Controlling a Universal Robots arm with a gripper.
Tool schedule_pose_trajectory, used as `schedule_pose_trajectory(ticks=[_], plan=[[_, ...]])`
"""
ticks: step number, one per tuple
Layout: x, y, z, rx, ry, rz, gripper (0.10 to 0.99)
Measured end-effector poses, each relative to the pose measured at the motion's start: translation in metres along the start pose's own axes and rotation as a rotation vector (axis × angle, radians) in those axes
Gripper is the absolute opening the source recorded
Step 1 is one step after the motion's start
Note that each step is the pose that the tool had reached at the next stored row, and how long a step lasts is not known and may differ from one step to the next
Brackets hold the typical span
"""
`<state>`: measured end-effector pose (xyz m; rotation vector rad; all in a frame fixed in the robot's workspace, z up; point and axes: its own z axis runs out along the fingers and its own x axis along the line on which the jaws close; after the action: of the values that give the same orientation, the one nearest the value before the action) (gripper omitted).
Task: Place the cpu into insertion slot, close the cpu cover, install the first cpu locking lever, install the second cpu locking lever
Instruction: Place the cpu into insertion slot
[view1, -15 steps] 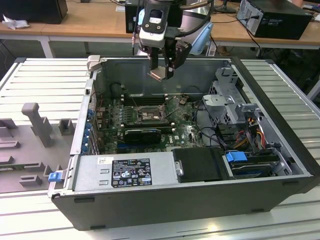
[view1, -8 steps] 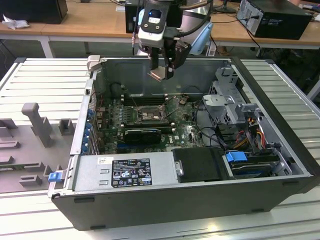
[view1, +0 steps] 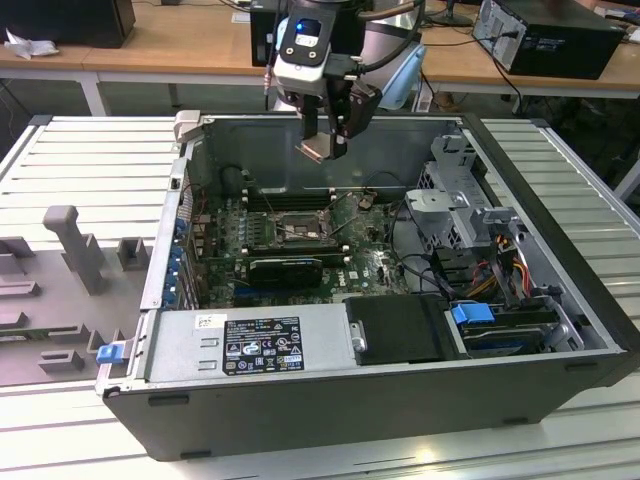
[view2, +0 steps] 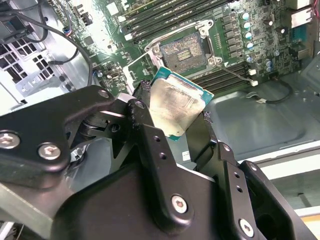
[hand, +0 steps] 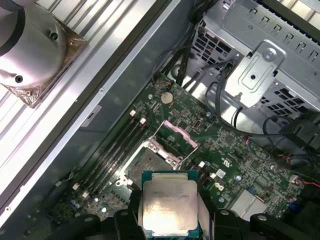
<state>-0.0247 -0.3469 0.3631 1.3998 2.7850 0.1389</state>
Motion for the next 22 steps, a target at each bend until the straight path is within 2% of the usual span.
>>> schedule_pose_trajectory(ticks=[22], plan=[[0.0000, -0.0001, 0.0007, -0.002, -0.0088, 0.098, 0.529]])
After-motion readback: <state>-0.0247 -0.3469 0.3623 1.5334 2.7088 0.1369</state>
